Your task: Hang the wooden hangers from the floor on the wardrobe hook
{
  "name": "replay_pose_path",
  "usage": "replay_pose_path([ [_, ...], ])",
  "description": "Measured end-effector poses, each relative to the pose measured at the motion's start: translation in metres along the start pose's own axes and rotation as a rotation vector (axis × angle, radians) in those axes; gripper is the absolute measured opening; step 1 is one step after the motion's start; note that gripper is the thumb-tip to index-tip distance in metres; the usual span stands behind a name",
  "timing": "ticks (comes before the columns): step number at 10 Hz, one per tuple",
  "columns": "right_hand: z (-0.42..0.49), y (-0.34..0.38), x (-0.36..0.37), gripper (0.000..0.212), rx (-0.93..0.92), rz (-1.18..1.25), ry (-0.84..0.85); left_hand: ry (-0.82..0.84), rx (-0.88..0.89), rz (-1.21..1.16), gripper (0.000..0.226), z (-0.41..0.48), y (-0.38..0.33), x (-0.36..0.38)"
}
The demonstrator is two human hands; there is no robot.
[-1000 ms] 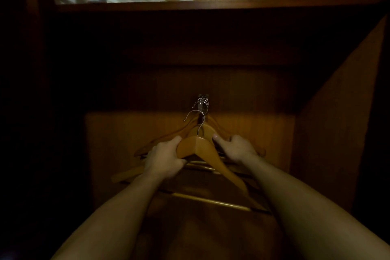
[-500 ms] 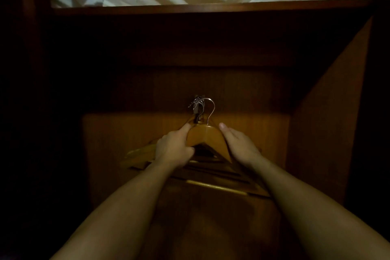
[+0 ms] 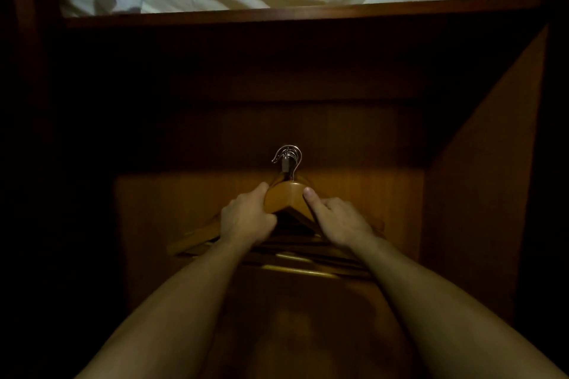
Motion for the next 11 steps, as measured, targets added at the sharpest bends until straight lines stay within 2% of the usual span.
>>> replay_pose_path([
  [1, 0.0, -0.002, 0.009, 0.076, 0.012, -0.019, 0.017, 0.026, -0.021, 0.008, 0.027, -0.003, 0.008, 0.006],
  [2, -0.003, -0.005, 0.019, 0.071, 0.031, -0.018, 0.032, 0.041, -0.024, 0.021, 0.03, -0.007, 0.014, 0.012],
  [4, -0.003, -0.009, 0.021, 0.089, 0.06, -0.075, -0.005, 0.008, -0.008, 0.011, 0.029, -0.008, 0.016, 0.016],
  [5, -0.005, -0.011, 0.021, 0.091, 0.066, -0.138, -0.026, 0.0, -0.006, 0.018, 0.032, -0.007, 0.017, 0.017],
  [6, -0.012, -0.013, 0.018, 0.079, 0.059, -0.258, -0.015, 0.007, 0.003, 0.062, 0.039, -0.008, 0.019, 0.014],
  [8, -0.029, -0.021, 0.015, 0.07, 0.035, -0.469, 0.019, 0.001, -0.024, 0.136, 0.055, -0.023, 0.032, 0.007],
  [10, -0.053, -0.017, 0.004, 0.063, 0.083, -0.519, 0.041, -0.049, -0.069, 0.144, 0.05, -0.059, 0.029, -0.019],
  [11, -0.067, -0.012, -0.003, 0.059, 0.068, -0.536, -0.008, -0.051, -0.087, 0.148, 0.05, -0.076, 0.025, -0.03],
])
Point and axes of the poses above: each hand's wrist, its own z-axis towards the middle knuckle, its own x-axis out of the palm, y = z × x, the point moved 5 cm from there along z, towards the middle knuckle, and after that the axes turned 2 degrees about -y, right-handed, at the moved point
